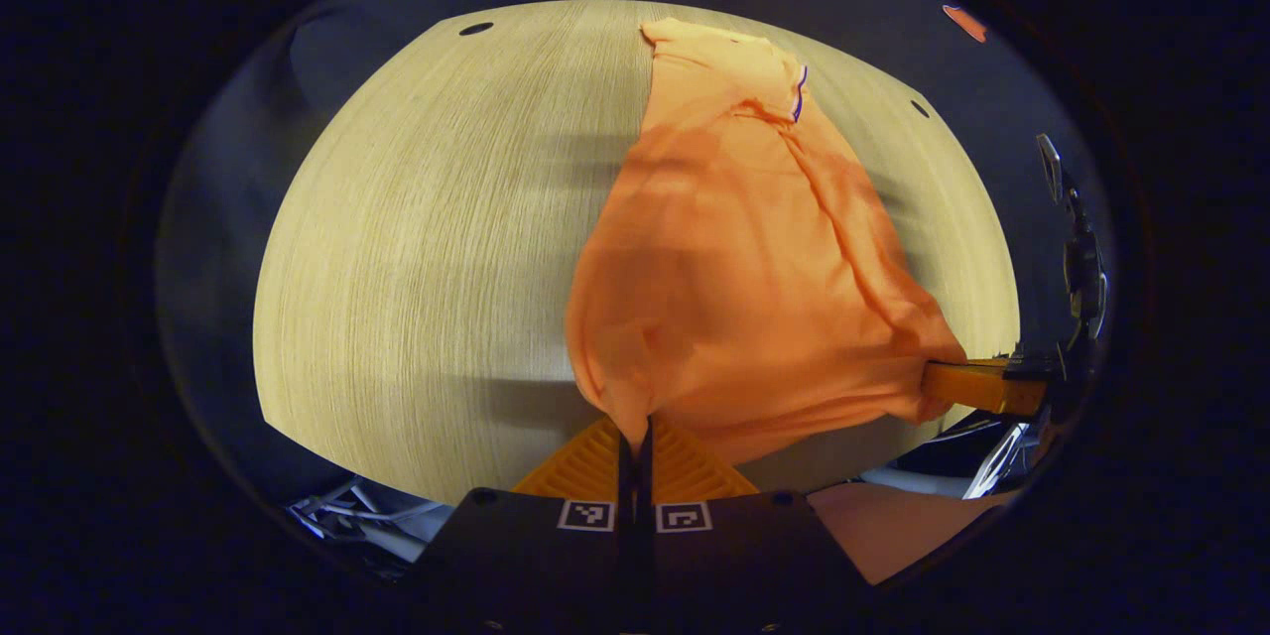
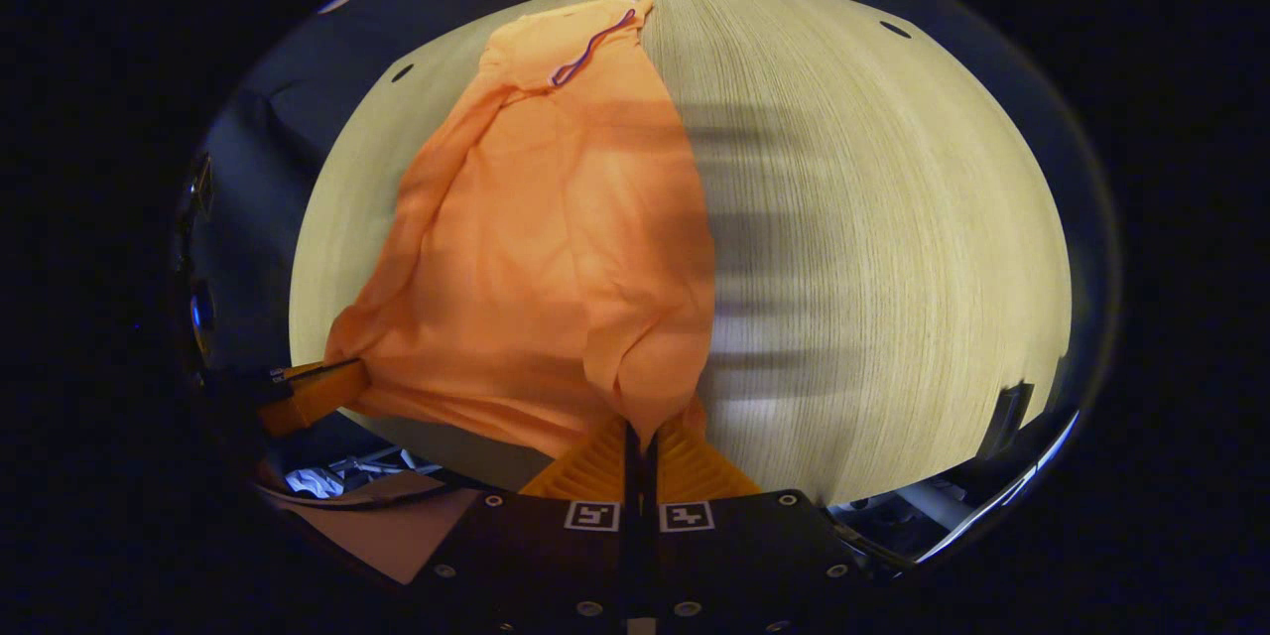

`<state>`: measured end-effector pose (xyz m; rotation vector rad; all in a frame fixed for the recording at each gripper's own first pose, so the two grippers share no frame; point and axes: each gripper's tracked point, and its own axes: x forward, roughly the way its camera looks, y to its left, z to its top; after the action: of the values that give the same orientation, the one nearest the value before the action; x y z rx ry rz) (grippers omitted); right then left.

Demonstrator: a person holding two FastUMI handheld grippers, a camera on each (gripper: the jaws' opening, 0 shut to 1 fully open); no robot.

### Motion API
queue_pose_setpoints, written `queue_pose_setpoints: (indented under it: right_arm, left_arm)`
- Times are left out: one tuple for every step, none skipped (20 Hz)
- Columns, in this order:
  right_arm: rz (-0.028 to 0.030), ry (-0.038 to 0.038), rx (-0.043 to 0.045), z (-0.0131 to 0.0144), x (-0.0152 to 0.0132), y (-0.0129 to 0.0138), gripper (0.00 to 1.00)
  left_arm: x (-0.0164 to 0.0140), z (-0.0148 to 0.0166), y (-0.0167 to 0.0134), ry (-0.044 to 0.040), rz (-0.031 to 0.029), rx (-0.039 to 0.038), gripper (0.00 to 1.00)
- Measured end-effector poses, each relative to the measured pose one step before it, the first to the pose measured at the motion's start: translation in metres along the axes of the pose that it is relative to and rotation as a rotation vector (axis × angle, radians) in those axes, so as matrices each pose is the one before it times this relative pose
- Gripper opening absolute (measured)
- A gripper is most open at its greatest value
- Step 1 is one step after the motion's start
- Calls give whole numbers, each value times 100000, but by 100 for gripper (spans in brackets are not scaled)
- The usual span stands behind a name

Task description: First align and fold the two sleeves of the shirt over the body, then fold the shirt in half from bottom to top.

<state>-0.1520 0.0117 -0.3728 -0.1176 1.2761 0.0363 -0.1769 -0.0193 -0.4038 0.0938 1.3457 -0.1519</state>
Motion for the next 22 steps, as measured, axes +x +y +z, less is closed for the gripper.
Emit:
queue_pose_setpoints:
  right_arm:
    - [-521, -2360, -597, 875, -658, -87, 0]
    - [-199, -2499, -452, 919, -585, -33, 0]
    - [70, -1875, -178, 829, -596, -57, 0]
    - [416, -1821, -64, 939, -587, 58, 0]
    - [99, -2146, -292, 973, -444, 63, 0]
    - [-279, -2211, -622, 1078, -450, -119, 0]
    - [150, -2102, -474, 1057, -479, -15, 0]
    - [445, -2014, 26, 1091, -293, 112, 0]
    - [685, -1901, 65, 1311, -213, 106, 0]
    - [454, -1990, -241, 1300, -204, 51, 0]
    - [-80, -2338, -808, 1416, -408, -50, 0]
    - [-428, -2713, -987, 1538, -262, -86, 0]
    - [-413, -2326, -1151, 1221, -103, -216, 0]
    - [4, -2124, -966, 1325, -295, -104, 0]
    - [12, -2374, -474, 1609, -263, -101, 0]
    - [-29, -2001, -488, 1441, 4, 4, 0]
    - [-139, -2027, -755, 1274, -52, 103, 0]
    - [-364, -2118, -653, 1327, -123, -75, 0]
    - [-249, -1578, -767, 1418, 402, -145, 0]
    - [150, -1550, -737, 1314, 272, 37, 0]
    - [-226, -1444, -848, 1076, -31, -183, 0]
    - [-400, -1091, -1038, 1195, 299, -59, 0]
  left_arm:
    - [-569, 690, -321, -1405, -1216, -269, 1]
    - [-574, 704, -351, -1589, -955, 132, 1]
    - [-502, 958, -307, -2037, -671, 600, 1]
    - [-629, 1087, -196, -2088, -319, 1081, 1]
    - [-498, 1104, -25, -2579, -208, 1161, 1]
    - [-368, 1279, -68, -2530, -84, 1414, 1]
    - [-359, 1123, -145, -2672, 184, 1184, 1]
    - [-72, 1221, 38, -2415, 158, 1312, 1]
    - [-225, 1305, 182, -2153, 473, 1029, 1]
    - [-35, 1363, 78, -2060, -52, 631, 1]
    - [-181, 1420, -341, -2066, -342, 407, 1]
    - [-53, 1486, -227, -2204, -393, 470, 1]
    - [-380, 1841, 20, -2254, -401, 920, 1]
    - [77, 1793, -100, -2829, 76, 1449, 1]
    - [171, 1797, 98, -2941, 473, 1784, 1]
    - [221, 1707, 43, -2646, 247, 1387, 1]
    - [551, 1579, 73, -2170, 256, 637, 1]
    - [472, 1723, 247, -2211, 102, 571, 1]
    - [324, 1666, 140, -2264, 343, 944, 1]
    - [400, 1348, 167, -1978, 501, 1400, 1]
    - [481, 1458, 239, -2256, 466, 1681, 1]
    - [393, 1176, 137, -1691, 85, 1578, 1]
